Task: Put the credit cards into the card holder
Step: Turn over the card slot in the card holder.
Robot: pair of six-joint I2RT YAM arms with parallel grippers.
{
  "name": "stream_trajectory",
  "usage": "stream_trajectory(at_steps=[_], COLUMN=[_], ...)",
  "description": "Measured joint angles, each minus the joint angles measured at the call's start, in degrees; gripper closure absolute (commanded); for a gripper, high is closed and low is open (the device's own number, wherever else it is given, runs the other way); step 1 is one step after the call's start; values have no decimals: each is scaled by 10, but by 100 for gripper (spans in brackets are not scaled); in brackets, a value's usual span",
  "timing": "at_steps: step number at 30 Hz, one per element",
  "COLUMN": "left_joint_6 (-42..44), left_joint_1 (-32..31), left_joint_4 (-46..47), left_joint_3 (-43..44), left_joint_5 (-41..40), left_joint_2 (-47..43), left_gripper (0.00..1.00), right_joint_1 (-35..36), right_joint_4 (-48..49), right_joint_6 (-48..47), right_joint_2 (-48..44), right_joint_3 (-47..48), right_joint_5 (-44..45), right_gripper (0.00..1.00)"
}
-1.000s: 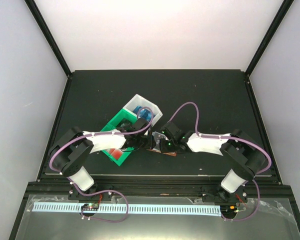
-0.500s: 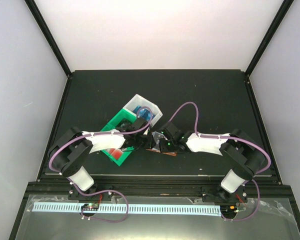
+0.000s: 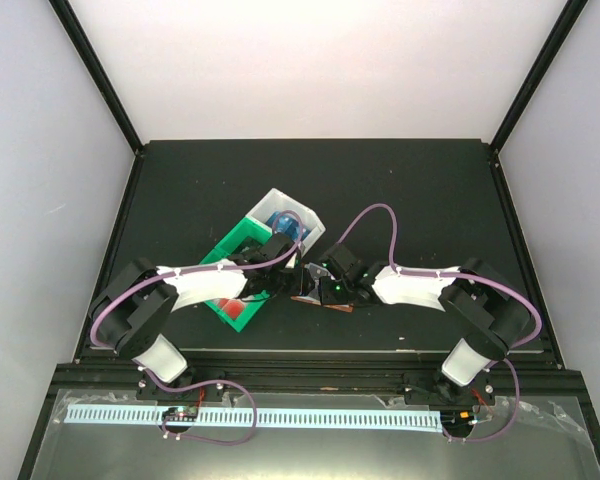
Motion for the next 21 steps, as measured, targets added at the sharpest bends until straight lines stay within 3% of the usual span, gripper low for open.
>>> stream_trajectory(at_steps=[6,21], left_joint_6=[0,0], left_joint_1=[0,0], left_joint_4=[2,28], left_joint_3=[-6,-12], left_joint_5=[-6,18], left_joint_2=[-7,7], left_gripper=[60,61], right_joint_1=[0,0], right_joint_4=[0,1], right_joint_6=[0,0], right_joint_2=[0,0], right_joint_3=[0,0], right_joint_5=[0,0], right_gripper=[92,91])
